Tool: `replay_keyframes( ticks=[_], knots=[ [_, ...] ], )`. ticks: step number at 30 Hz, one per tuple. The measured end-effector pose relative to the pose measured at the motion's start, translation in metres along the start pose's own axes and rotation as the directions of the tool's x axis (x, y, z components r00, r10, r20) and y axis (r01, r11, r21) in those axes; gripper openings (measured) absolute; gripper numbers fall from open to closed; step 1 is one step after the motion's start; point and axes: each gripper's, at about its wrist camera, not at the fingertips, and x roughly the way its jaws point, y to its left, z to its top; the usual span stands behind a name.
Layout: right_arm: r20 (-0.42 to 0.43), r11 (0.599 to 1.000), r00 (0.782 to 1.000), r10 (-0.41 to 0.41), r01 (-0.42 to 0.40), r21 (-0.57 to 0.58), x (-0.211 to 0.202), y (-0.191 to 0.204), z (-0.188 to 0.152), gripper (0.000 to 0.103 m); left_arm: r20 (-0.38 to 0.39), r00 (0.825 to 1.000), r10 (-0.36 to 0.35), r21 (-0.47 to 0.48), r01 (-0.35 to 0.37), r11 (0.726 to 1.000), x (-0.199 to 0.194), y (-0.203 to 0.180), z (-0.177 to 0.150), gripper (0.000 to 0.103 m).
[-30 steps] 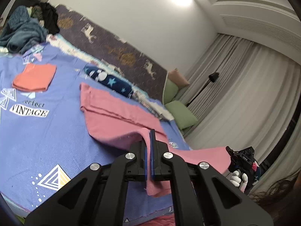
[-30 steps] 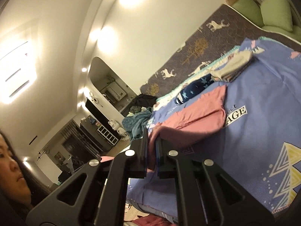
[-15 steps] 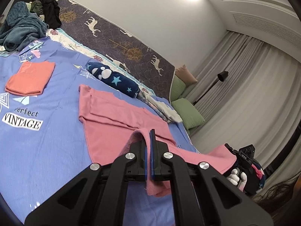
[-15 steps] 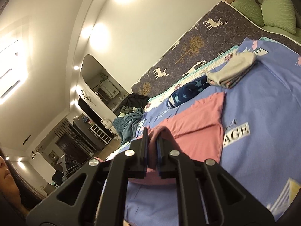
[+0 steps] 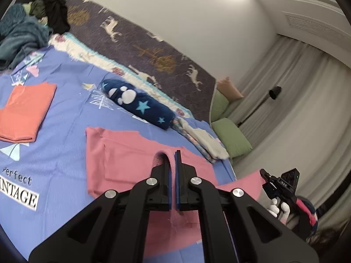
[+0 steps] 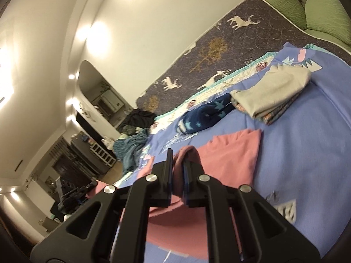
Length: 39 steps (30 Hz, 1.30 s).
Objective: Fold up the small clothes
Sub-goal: 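Grasp the hem with the left gripper while the right gripper holds it, folding toward the collar, then release the pink shirt with both grippers and lay the fold flat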
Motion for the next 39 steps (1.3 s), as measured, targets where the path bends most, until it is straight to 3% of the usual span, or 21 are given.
replay_keyframes(
  ticks=[6, 10, 12, 15, 19, 24, 26, 27, 28, 29, 34, 39],
  knots=[
    [-0.068, 0.987, 0.985, -0.159, 0.159, 0.002, 0.071, -0.035, 0.02, 0.01, -0.065, 0.992, 0.104, -0.051, -0.108, 0.993, 0.065, 0.042, 0.017, 0.002],
    [-0.204, 0.968, 0.955, -0.214, 0.235, 0.087, 0.123, -0.083, 0.006, 0.01, -0.188, 0.965, 0.185, -0.152, -0.214, 0.965, 0.115, 0.091, 0.007, 0.003],
    [-0.246, 0.96, 0.945, -0.217, 0.252, 0.12, 0.132, -0.097, -0.004, 0.011, -0.211, 0.964, 0.16, -0.195, -0.202, 0.96, 0.121, 0.101, -0.001, 0.003],
    [-0.269, 0.957, 0.936, -0.225, 0.265, 0.121, 0.13, -0.104, -0.014, 0.011, -0.216, 0.964, 0.156, -0.187, -0.198, 0.962, 0.115, 0.1, -0.008, 0.01],
    [-0.254, 0.962, 0.943, -0.215, 0.249, 0.112, 0.118, -0.097, -0.014, 0.014, -0.205, 0.967, 0.152, -0.158, -0.186, 0.97, 0.104, 0.09, -0.012, 0.016],
    [-0.261, 0.965, 0.941, -0.217, 0.246, 0.087, 0.109, -0.09, -0.017, 0.017, -0.229, 0.959, 0.169, -0.126, -0.201, 0.971, 0.101, 0.084, -0.022, 0.017],
    [-0.262, 0.965, 0.939, -0.223, 0.251, 0.081, 0.106, -0.09, -0.018, 0.017, -0.228, 0.955, 0.191, -0.106, -0.219, 0.97, 0.101, 0.084, -0.023, 0.017],
    [-0.263, 0.964, 0.938, -0.227, 0.255, 0.075, 0.104, -0.09, -0.018, 0.009, -0.224, 0.955, 0.196, -0.098, -0.222, 0.97, 0.101, 0.084, -0.022, 0.009],
    [-0.262, 0.964, 0.937, -0.23, 0.256, 0.069, 0.103, -0.09, -0.018, 0.009, -0.219, 0.957, 0.189, -0.098, -0.214, 0.972, 0.101, 0.084, -0.021, 0.002],
    [-0.26, 0.964, 0.937, -0.232, 0.257, 0.065, 0.103, -0.089, -0.017, 0.008, -0.213, 0.961, 0.175, -0.106, -0.201, 0.974, 0.1, 0.084, -0.019, 0.002],
    [-0.201, 0.978, 0.969, -0.143, 0.169, 0.119, 0.1, -0.08, 0.001, 0.008, -0.169, 0.983, 0.068, -0.16, -0.095, 0.982, 0.097, 0.081, 0.002, 0.002],
    [-0.142, 0.981, 0.977, -0.159, 0.173, 0.091, 0.114, -0.068, 0.034, 0.007, -0.111, 0.989, 0.098, -0.166, -0.115, 0.979, 0.114, 0.081, 0.038, 0.002]
  ],
)
